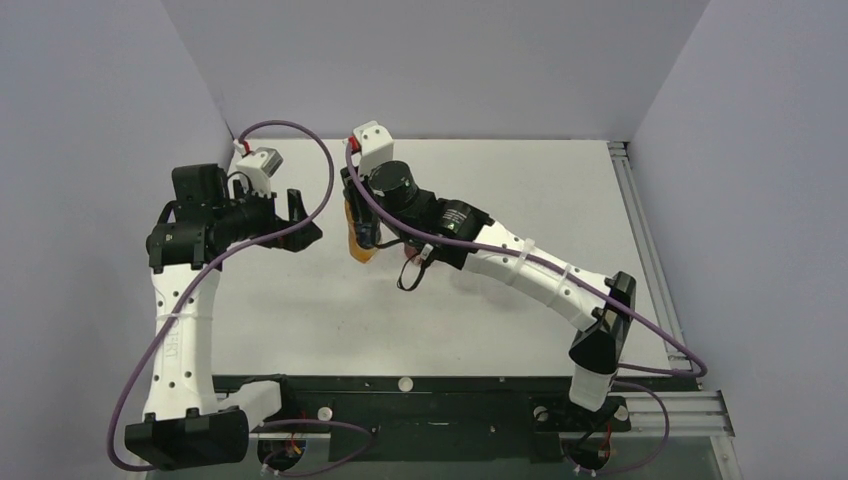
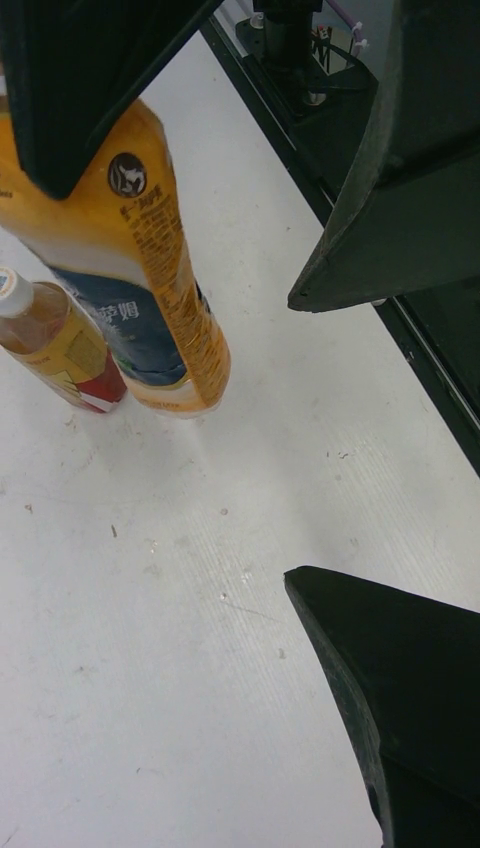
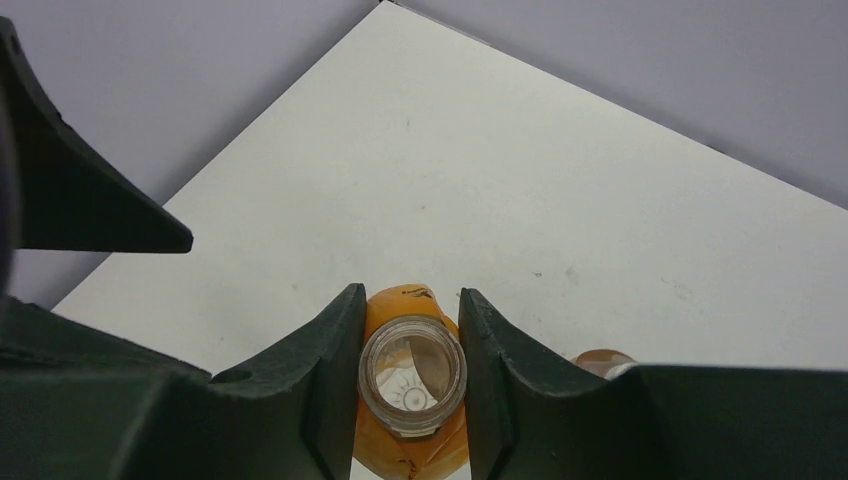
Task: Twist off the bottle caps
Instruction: Place the plastic bottle at the center of the board.
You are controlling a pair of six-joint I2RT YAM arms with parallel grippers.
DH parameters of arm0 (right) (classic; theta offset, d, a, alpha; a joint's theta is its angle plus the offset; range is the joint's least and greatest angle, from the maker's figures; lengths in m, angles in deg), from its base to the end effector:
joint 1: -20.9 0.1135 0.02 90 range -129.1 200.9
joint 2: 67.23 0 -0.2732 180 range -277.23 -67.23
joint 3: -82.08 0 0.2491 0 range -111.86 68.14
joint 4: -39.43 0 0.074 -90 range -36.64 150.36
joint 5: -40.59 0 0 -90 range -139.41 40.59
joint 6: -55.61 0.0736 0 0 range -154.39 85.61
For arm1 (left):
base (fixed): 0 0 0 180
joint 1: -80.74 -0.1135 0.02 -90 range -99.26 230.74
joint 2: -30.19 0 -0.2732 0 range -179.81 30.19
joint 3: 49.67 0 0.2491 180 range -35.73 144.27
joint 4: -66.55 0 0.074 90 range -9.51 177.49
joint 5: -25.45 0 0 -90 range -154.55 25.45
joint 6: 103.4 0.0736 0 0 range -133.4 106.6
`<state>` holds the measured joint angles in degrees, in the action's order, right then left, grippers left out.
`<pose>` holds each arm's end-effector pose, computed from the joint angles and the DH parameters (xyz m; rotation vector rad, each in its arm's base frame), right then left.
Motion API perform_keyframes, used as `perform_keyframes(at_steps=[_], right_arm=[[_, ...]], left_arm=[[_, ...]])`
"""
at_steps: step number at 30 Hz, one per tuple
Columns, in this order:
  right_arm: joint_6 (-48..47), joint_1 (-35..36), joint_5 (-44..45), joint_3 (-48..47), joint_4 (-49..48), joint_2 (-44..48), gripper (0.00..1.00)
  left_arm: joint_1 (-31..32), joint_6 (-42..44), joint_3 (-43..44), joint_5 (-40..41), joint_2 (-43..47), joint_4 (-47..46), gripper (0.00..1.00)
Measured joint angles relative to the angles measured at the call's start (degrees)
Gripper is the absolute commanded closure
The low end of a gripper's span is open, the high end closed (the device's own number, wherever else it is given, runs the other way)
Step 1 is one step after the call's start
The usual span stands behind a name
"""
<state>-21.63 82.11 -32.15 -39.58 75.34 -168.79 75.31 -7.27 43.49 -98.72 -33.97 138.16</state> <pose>0.2347 0.3817 0.4275 -0.5710 1.7914 0.6233 0.2210 -0.0205 0.3888 0.3109 2.2029 -0.5768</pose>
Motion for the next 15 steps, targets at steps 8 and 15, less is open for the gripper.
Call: perform_keyframes(at_steps=[8, 15], right_arm=[[0.3, -4.3, -2.9, -3.6, -3.1, -5.9, 1.00], [0.3, -5.0, -4.2, -3.6, -4.5, -9.6, 1.00]], left_arm=[[0.0, -1.6, 1.3, 1.8, -4.0, 0.0, 0.03], [-0.2, -2.6, 2.3, 3.9, -4.3, 0.0, 0.04]])
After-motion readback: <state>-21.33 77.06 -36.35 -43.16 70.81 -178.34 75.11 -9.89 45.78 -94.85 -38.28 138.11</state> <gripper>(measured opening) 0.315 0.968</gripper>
